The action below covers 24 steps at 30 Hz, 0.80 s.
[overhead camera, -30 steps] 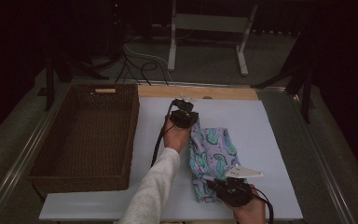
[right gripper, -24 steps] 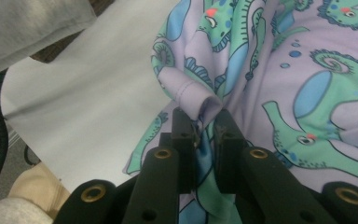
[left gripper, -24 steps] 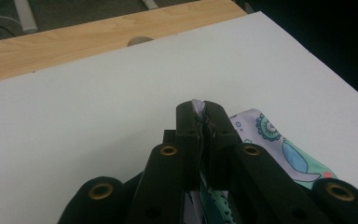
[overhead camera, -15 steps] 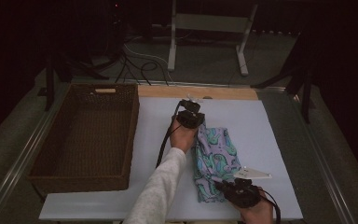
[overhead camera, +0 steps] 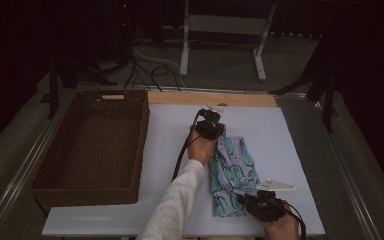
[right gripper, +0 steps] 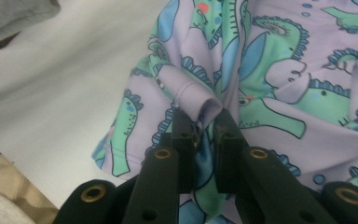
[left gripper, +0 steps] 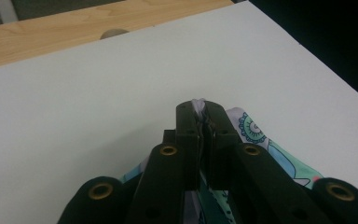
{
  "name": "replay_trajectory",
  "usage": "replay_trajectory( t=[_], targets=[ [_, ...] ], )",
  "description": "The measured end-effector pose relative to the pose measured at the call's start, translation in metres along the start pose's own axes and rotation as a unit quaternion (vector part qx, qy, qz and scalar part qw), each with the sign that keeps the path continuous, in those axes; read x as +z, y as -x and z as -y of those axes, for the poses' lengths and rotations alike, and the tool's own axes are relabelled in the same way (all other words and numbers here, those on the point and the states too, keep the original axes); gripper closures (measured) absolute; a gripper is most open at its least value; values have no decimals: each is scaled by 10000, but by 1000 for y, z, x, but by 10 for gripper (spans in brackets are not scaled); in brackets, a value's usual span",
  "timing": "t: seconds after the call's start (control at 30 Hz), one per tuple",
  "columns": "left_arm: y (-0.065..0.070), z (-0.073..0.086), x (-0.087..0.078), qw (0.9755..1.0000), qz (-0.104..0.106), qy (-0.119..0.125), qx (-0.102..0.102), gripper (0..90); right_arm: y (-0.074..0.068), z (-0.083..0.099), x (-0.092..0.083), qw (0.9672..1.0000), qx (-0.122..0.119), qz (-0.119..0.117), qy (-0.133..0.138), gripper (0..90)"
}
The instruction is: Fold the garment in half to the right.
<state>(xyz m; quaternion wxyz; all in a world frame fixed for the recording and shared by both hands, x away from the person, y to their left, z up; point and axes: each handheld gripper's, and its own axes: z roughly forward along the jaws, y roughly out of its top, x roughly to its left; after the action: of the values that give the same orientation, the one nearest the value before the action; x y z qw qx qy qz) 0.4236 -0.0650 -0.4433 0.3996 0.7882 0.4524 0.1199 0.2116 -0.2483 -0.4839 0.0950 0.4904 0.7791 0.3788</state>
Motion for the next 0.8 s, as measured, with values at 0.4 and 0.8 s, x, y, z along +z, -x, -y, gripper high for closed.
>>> replay_trajectory(
  t=[0.4,0.8],
  targets=[
    [2,2,3,9994,286,132,125,867,5,3,-2,10000,-4,80,-35,820],
    [0,5,9,9963,831,199,-10,862,7,6,-2,9999,-10,122,-69,820]
  ],
)
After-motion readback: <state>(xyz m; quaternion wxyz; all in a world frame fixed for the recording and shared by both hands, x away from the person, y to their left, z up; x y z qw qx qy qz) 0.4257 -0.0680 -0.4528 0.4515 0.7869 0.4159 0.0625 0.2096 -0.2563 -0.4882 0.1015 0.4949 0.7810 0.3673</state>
